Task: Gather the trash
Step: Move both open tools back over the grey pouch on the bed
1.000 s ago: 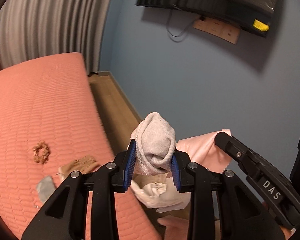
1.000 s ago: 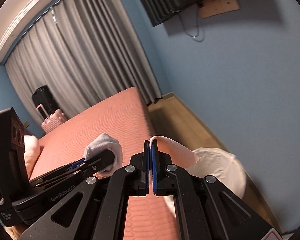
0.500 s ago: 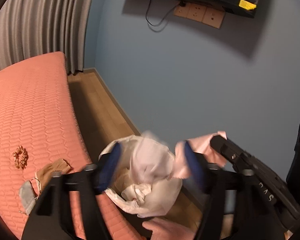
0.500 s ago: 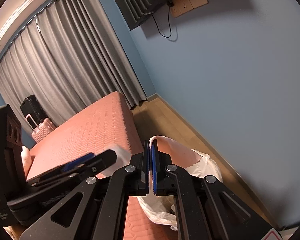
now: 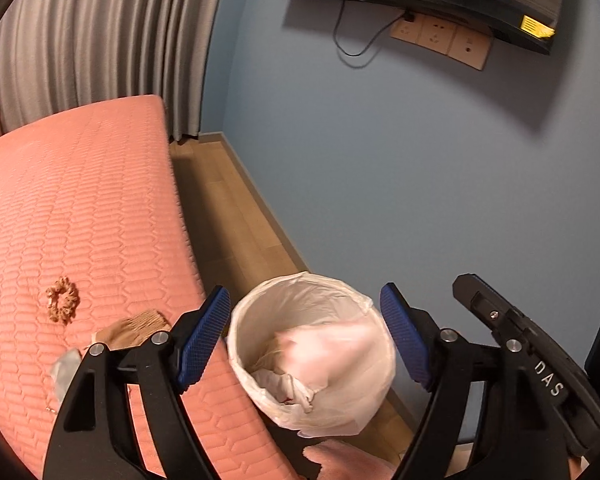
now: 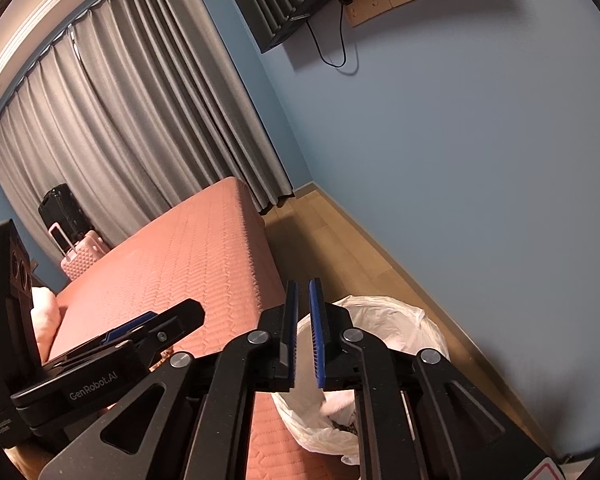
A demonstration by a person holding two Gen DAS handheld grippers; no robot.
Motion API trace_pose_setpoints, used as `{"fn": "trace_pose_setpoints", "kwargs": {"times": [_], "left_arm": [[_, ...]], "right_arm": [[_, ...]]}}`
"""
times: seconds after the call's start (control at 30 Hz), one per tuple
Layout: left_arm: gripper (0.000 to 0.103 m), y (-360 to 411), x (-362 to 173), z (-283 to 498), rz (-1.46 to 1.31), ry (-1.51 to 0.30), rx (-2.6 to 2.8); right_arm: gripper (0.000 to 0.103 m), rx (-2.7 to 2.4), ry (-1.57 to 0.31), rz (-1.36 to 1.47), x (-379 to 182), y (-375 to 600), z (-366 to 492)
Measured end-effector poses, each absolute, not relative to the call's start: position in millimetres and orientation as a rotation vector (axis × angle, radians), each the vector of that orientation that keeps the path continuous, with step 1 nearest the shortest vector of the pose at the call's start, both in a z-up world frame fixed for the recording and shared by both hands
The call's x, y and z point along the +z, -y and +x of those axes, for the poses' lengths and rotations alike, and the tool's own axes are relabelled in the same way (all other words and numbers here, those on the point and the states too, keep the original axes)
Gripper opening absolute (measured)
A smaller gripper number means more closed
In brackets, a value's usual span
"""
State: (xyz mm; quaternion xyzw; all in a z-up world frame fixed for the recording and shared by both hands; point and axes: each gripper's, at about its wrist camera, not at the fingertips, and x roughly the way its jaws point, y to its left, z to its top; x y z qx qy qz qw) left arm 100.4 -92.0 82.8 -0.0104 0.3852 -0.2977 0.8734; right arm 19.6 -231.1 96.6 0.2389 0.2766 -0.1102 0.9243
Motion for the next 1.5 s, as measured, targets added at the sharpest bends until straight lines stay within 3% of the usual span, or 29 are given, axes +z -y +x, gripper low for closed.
{"fn": "trace_pose_setpoints", "kwargs": {"times": [0.53, 1.5], "left_arm": [[0.074, 52.6, 78.5, 110.1, -0.087, -0.813, -0.562], [0.074, -58.8, 40.1, 125.2, -0.186, -0.889, -0.380]], "right_arm": [[0.030, -0.191, -0.590, 0.451, 98.9, 198.2, 27.8], [0.038, -0.051, -0.730, 0.391, 66.4, 102.1, 56.7]]}}
